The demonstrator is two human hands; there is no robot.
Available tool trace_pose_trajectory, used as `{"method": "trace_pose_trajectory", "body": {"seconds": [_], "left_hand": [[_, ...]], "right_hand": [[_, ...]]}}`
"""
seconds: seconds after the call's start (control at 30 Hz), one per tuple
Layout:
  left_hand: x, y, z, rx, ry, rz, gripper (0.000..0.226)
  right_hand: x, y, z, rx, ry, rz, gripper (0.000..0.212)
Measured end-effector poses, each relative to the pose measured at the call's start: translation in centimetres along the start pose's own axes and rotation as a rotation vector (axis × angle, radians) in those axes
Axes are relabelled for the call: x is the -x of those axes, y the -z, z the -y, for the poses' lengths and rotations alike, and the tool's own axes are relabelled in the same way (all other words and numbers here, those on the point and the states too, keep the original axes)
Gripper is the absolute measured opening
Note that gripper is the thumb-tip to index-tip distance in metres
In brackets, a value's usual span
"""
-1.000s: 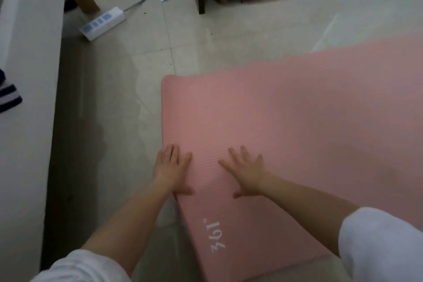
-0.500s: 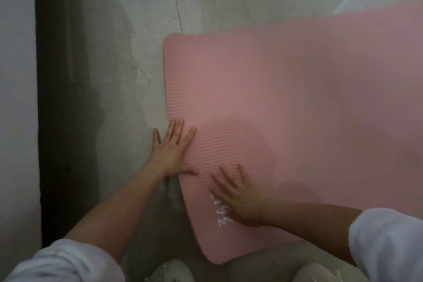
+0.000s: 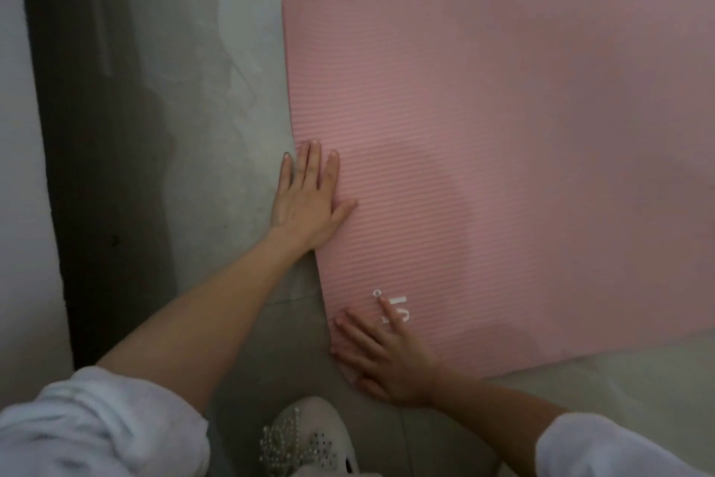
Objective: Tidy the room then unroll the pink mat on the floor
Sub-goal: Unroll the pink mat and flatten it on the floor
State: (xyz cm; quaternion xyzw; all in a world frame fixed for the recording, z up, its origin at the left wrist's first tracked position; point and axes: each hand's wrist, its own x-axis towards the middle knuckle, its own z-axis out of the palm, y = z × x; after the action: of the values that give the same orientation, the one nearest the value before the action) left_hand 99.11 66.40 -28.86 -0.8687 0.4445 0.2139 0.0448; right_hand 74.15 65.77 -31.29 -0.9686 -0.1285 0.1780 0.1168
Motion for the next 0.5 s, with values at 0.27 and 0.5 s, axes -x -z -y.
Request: {"method": "trace_pose_trajectory", "body": {"seconds": [0.27, 0.5], "left_hand": [[-4.5, -0.5, -0.2, 0.139, 0.064, -0.157, 0.082], [-4.4, -1.6, 1.6, 0.119, -0.045, -0.328, 0.061]], "right_hand": [[-2.5, 0.8, -5.1, 0.073, 0.331, -0.112, 0.053], [-4.8, 2.4, -8.4, 0.063, 0.404, -0.111, 0.054]]}}
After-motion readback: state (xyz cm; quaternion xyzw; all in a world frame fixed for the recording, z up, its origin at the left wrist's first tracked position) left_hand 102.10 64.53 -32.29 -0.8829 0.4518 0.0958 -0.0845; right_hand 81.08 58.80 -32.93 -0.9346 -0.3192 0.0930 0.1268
